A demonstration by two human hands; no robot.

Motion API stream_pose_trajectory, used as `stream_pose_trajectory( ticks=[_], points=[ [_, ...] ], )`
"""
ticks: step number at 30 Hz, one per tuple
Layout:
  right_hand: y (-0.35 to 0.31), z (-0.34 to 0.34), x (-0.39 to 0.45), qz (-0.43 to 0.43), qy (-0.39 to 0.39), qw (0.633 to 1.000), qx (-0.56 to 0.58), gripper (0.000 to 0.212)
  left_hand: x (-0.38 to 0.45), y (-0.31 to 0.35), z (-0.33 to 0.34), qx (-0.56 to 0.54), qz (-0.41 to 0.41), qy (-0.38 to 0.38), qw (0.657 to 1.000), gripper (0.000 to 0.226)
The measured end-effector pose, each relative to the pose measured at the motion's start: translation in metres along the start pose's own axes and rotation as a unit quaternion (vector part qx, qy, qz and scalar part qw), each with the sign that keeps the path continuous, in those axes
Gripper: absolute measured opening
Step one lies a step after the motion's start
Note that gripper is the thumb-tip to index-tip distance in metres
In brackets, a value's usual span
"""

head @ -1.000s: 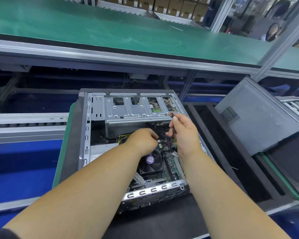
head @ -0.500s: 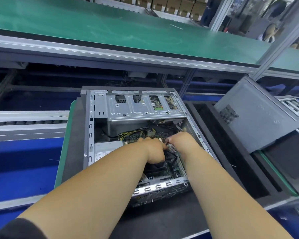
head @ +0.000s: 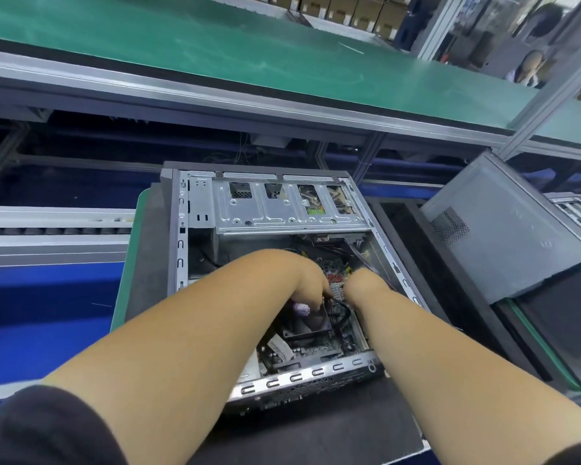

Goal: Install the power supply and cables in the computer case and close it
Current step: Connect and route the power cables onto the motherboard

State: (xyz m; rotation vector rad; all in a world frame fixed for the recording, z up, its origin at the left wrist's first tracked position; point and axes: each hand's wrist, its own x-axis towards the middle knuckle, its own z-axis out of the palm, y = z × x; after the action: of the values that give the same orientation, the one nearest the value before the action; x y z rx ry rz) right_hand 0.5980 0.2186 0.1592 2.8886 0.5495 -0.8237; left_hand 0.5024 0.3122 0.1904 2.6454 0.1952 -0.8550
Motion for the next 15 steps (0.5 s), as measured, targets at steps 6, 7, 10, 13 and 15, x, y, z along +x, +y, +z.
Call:
stream_pose_trajectory(
  ticks=[6,7,10,13,15],
  points=[
    [-0.008,0.0,0.021,-0.015,0.009,0.999,-0.036,0.04,0.004,-0.026,0.004,-0.169,0.033,0.061,0.983,0.041],
    [-0.008,0.001,0.018,-0.03,0.003,0.999,-0.019,0.039,0.005,-0.027,0.003,-0.179,0.036,0.062,0.981,0.039],
    [-0.006,-0.006,0.0,-0.039,-0.024,0.997,0.06,0.034,0.009,-0.031,-0.001,-0.2,0.04,0.06,0.977,0.037],
    [0.008,-0.003,-0.004,-0.059,-0.03,0.961,0.269,0.022,0.014,-0.032,0.0,-0.201,0.027,0.029,0.979,0.027],
    [0.015,-0.004,-0.005,-0.03,-0.058,0.953,0.297,0.029,0.019,-0.032,0.002,-0.177,0.009,0.019,0.984,0.025]
  ],
)
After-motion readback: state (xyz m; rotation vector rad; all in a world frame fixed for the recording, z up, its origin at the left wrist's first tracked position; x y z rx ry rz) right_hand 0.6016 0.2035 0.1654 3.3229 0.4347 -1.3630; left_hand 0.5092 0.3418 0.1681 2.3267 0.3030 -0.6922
